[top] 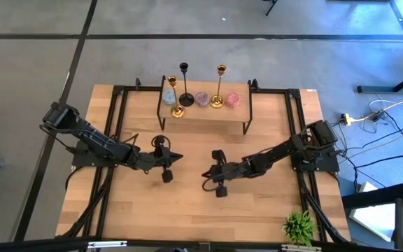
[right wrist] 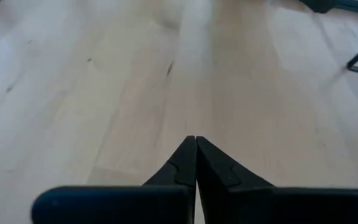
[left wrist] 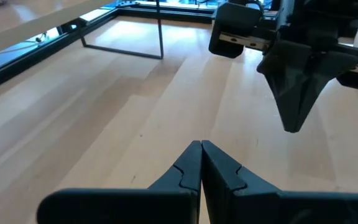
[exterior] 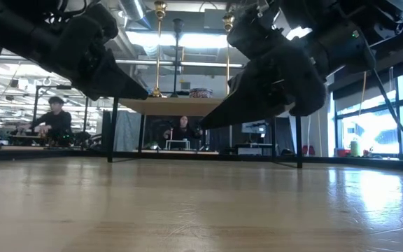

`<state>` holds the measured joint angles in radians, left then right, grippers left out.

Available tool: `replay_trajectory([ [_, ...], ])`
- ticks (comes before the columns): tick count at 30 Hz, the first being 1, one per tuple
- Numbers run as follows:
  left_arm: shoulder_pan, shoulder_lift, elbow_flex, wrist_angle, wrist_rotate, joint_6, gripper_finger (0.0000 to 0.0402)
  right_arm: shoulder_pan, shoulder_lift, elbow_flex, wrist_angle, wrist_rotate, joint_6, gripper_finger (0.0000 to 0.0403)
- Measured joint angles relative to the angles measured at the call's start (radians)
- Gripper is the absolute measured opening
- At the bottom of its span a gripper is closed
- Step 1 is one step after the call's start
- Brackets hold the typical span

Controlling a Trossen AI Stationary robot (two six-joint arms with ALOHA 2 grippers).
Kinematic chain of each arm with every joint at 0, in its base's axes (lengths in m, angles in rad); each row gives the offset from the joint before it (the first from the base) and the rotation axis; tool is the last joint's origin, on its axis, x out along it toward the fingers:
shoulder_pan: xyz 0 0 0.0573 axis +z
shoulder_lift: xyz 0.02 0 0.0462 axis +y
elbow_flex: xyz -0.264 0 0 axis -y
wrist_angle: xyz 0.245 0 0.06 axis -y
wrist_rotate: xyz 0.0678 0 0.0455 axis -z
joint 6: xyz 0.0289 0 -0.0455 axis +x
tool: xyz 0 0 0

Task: Pick & Place candle stick holders
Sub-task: Return to Home Position

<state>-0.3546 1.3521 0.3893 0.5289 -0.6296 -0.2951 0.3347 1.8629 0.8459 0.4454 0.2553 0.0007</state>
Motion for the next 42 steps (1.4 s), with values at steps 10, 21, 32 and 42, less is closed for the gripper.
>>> replay_trajectory([
  [10,-0.003,0.0,0.0,-0.001,0.002,-0.002,0.0001,-0.003,0.0,-0.076,0.175,-0.091,0.014,0.0007],
  [21,-0.003,0.0,0.0,-0.001,0.002,0.001,0.0001,-0.068,-0.008,-0.233,0.347,-0.14,0.023,0.0005],
  [32,-0.003,0.0,0.0,-0.003,0.002,0.002,0.0001,-0.145,-0.265,-0.47,0.308,0.007,0.063,0.0005],
  [42,-0.003,0.0,0.0,-0.003,0.001,-0.003,0.0001,-0.139,-0.614,-0.657,0.197,0.093,0.1,0.0005],
])
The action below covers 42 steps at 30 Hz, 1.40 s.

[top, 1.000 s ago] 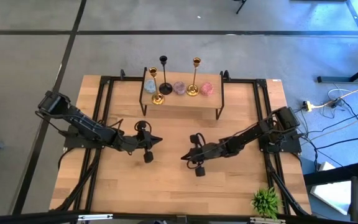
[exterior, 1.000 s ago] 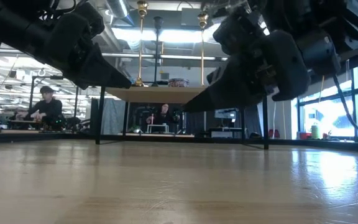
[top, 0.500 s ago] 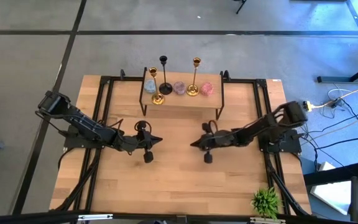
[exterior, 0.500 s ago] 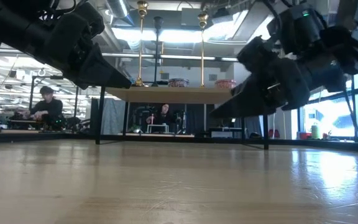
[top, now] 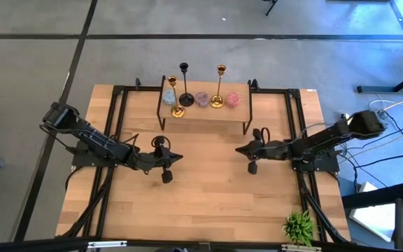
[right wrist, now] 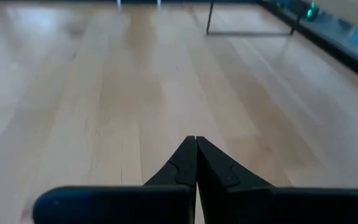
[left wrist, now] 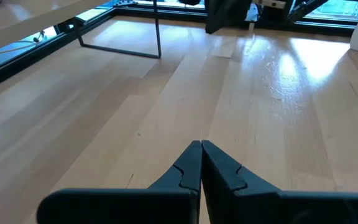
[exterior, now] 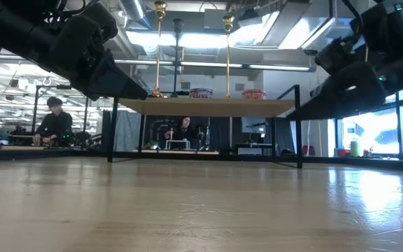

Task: Pick & Place candle stick holders
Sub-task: Return to Home Position

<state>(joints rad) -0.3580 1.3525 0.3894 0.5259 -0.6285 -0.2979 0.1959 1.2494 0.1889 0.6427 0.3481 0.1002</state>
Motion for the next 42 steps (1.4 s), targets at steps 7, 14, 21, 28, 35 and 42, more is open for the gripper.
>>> replay_trajectory([
  [7,0.0,0.0,0.0,0.002,-0.002,-0.002,0.0001,0.001,-0.15,-0.007,-0.239,0.035,0.039,0.0005],
  [14,0.0,0.0,0.0,0.002,-0.002,-0.003,0.0001,0.001,-0.259,-0.007,-0.261,0.053,-0.011,0.0005],
  [21,0.0,0.0,0.0,0.002,-0.002,-0.003,0.0001,0.001,-0.355,-0.048,-0.258,0.078,-0.033,0.0005],
  [28,0.0,0.0,0.0,0.002,-0.002,-0.003,0.0001,0.001,-0.457,-0.151,-0.151,0.105,-0.029,0.0004],
  [35,0.0,0.0,0.0,0.002,-0.007,-0.003,0.0001,0.001,-0.505,-0.18,-0.111,0.105,-0.033,0.0004],
  [42,0.0,0.0,0.0,0.002,-0.007,-0.003,0.0001,0.001,-0.505,-0.18,-0.121,0.105,-0.037,0.0004],
])
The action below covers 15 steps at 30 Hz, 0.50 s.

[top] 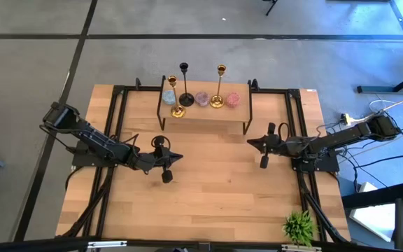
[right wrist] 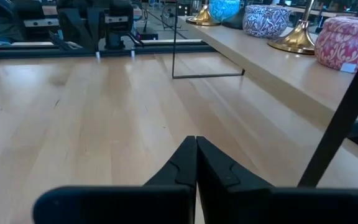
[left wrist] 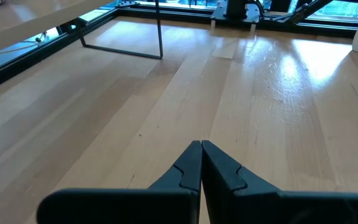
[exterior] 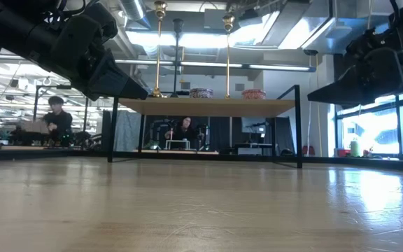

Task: Pick & Place candle stick holders
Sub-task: Return to Home Position

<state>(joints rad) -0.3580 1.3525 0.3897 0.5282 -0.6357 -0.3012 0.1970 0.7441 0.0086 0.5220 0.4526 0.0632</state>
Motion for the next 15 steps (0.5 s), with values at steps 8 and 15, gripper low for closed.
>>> replay_trajectory([
  [8,0.0,0.0,0.0,0.0,0.0,0.0,0.0001,0.0,-0.051,0.0,-0.007,0.053,-0.042,0.0004],
  [15,0.0,0.0,0.0,0.0,0.0,0.0,0.0001,0.0,-0.193,0.001,-0.143,0.053,-0.06,0.0004],
])
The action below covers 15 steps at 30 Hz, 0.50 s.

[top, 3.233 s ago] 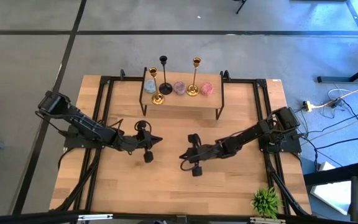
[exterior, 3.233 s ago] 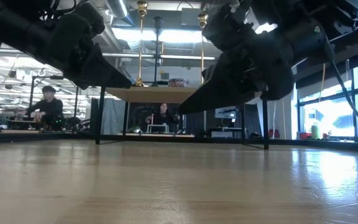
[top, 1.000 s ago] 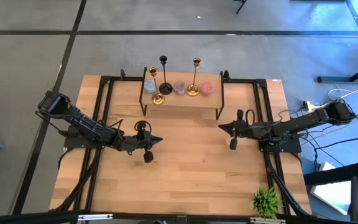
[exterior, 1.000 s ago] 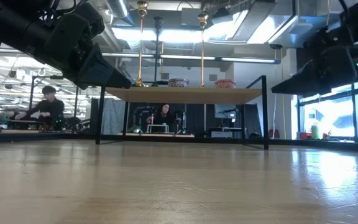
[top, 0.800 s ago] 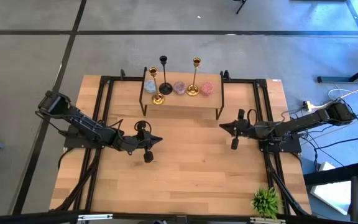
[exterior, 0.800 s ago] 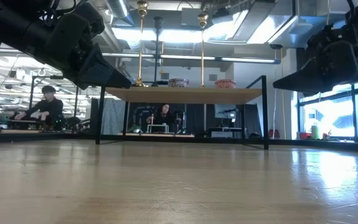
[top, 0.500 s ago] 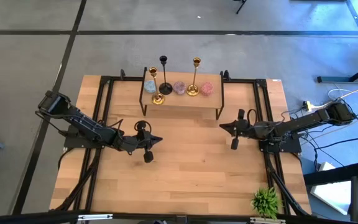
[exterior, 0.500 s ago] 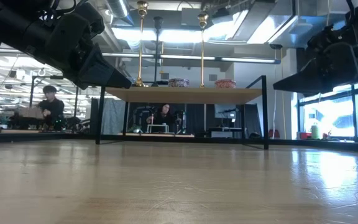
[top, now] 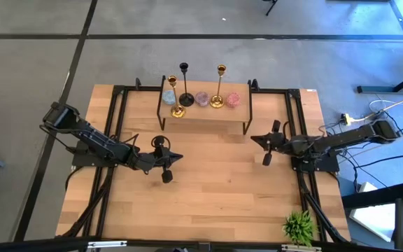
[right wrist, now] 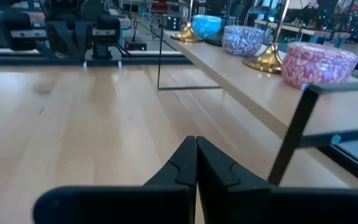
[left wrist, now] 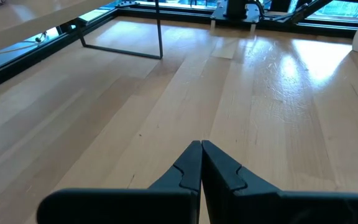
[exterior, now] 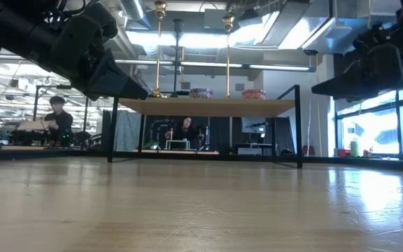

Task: Pick & Place candle stick holders
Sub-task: Return to Home Position

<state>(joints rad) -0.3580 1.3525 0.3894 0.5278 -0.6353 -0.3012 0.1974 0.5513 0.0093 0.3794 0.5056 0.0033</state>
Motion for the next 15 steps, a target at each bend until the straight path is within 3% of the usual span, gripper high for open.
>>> replay_trajectory([
  [15,0.0,0.0,0.0,0.0,0.0,-0.001,0.0001,0.0,-0.331,0.0,-0.309,0.042,0.029,0.0004],
])
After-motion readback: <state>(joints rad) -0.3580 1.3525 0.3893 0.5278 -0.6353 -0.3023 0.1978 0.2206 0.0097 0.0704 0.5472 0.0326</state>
